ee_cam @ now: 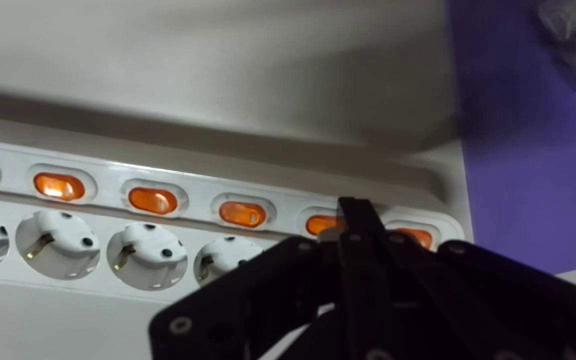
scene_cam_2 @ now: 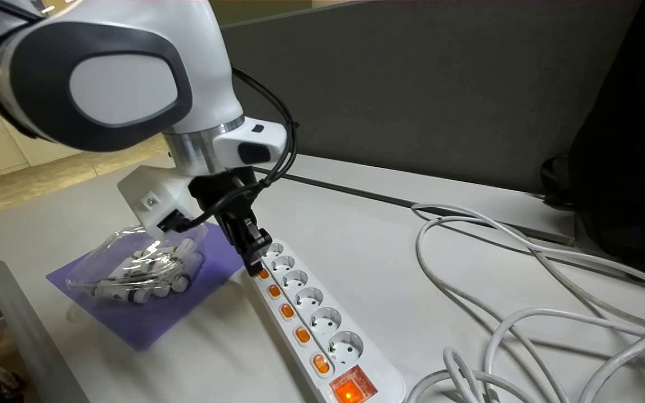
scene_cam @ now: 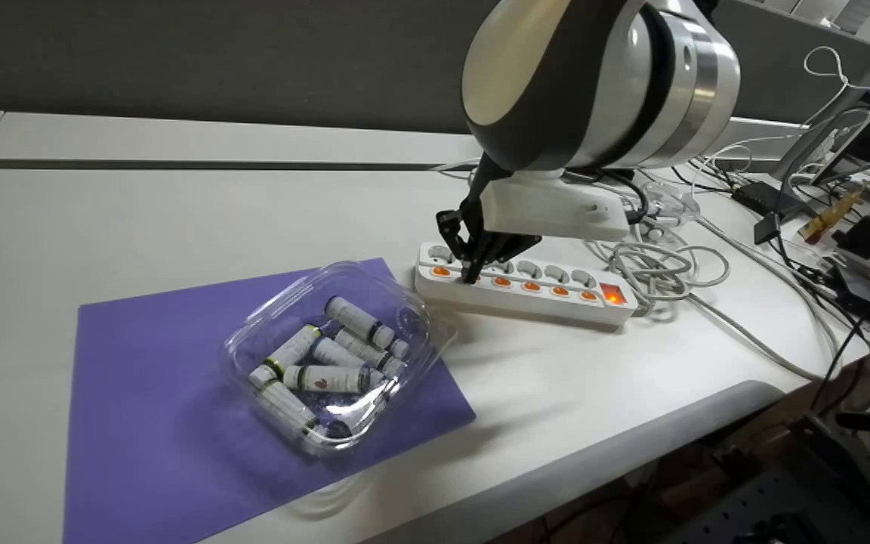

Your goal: Turn on the second switch from the left

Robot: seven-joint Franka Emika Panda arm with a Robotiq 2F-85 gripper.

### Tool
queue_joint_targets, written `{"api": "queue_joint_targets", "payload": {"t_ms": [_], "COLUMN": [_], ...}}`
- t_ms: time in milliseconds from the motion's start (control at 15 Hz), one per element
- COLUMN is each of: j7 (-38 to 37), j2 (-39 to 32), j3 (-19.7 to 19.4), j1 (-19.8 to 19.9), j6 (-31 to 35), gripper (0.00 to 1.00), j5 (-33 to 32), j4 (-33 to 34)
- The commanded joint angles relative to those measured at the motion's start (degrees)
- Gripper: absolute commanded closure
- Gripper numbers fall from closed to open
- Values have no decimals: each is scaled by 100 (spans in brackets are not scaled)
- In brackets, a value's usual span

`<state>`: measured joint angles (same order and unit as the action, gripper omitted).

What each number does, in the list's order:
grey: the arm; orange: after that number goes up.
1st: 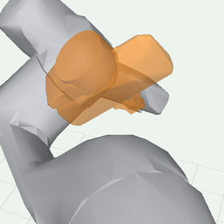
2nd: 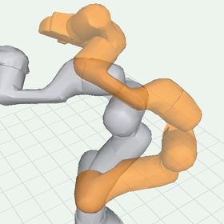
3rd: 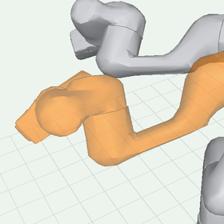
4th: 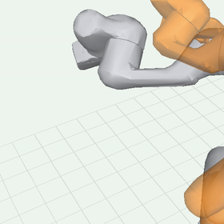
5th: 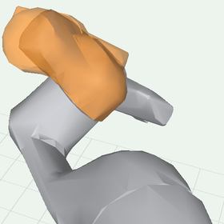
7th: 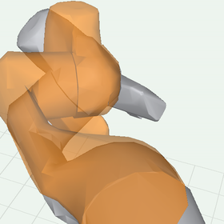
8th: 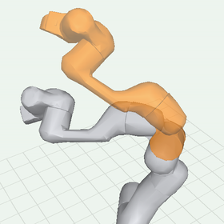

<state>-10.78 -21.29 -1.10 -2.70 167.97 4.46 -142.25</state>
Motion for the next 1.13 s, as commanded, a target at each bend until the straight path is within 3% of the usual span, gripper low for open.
{"api": "queue_joint_targets", "payload": {"t_ms": [0,467,867,1067], "j7": [-131,-273,57,-116], "j2": [-208,-504,-808,-794], "j3": [-69,-158,4,-34], "j1": [-31,-9,310,298], "j6": [-496,-1319,-1860,-2194], "gripper": [100,100,100,100], "j5": [71,50,443,559], "j4": [371,888,1295,1428]}}
